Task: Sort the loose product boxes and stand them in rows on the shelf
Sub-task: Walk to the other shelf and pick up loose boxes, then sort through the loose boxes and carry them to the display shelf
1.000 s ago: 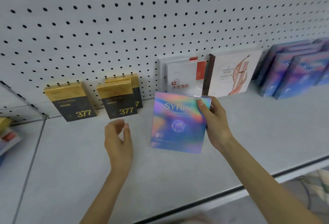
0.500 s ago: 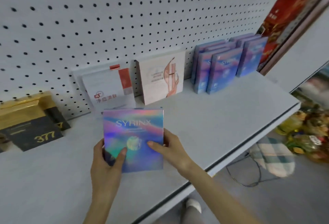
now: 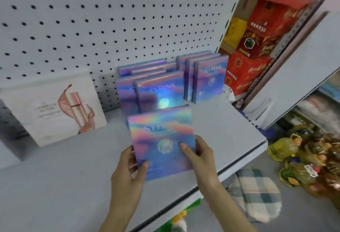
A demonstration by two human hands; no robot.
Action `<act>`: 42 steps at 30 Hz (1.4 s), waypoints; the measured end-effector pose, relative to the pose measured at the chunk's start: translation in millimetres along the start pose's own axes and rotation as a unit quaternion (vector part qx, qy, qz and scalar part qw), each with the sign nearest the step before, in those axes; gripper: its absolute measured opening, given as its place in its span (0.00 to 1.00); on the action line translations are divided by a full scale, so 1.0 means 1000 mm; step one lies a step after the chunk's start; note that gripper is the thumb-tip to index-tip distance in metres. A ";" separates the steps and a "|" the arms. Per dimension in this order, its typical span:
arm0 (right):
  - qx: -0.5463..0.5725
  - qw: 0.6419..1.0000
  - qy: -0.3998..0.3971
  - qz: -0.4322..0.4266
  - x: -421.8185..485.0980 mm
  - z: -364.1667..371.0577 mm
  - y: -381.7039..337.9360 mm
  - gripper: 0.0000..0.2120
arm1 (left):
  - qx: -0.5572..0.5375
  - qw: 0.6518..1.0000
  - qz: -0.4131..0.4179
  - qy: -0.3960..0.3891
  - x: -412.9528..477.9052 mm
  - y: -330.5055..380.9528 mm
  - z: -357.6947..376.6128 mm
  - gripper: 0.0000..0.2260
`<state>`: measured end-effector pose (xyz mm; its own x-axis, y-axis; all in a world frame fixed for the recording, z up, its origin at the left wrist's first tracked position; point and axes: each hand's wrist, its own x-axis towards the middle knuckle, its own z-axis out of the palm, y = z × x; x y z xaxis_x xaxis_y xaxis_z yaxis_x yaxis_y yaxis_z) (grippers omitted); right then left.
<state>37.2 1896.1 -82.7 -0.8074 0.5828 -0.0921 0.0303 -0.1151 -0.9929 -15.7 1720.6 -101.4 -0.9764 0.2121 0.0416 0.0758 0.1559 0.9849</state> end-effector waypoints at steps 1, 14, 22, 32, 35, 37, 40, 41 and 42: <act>-0.002 1.000 0.005 -0.003 0.010 -0.022 -0.004 0.08 | 0.002 1.000 0.003 -0.015 0.000 0.004 0.023 0.20; -0.012 0.998 -0.007 -0.062 0.200 -0.143 -0.034 0.07 | 0.154 0.987 0.023 0.043 0.074 0.028 0.113 0.20; -0.098 0.987 -0.020 -0.125 0.263 -0.128 -0.012 0.15 | 0.154 0.984 -0.026 0.091 0.097 0.028 0.118 0.09; -0.125 0.978 0.091 -0.143 0.269 -0.121 0.012 0.31 | 0.130 0.987 -0.043 0.082 0.101 0.024 0.123 0.10; -0.111 0.982 0.097 -0.121 0.269 -0.115 0.014 0.30 | 0.140 0.987 -0.051 0.053 0.101 0.024 0.117 0.11; -0.106 0.983 0.110 -0.099 0.264 -0.112 0.014 0.32 | 0.143 0.987 -0.055 0.044 0.096 0.026 0.111 0.13; -0.132 0.976 0.155 -0.082 0.235 -0.110 0.010 0.33 | 0.131 0.988 -0.066 0.039 0.077 0.033 0.101 0.13; -0.135 0.974 0.160 -0.083 0.220 -0.107 0.009 0.32 | 0.123 0.989 -0.071 0.033 0.067 0.035 0.097 0.13; -0.133 0.975 0.156 -0.085 0.202 -0.102 0.008 0.31 | 0.114 0.990 -0.074 0.026 0.055 0.037 0.092 0.13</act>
<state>-65.2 2095.1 -116.7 -0.5970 0.7962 0.0980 0.0973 0.1931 -0.9763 -48.1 1826.5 -77.9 -0.9890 0.1209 -0.0851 -0.0305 0.3964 0.9176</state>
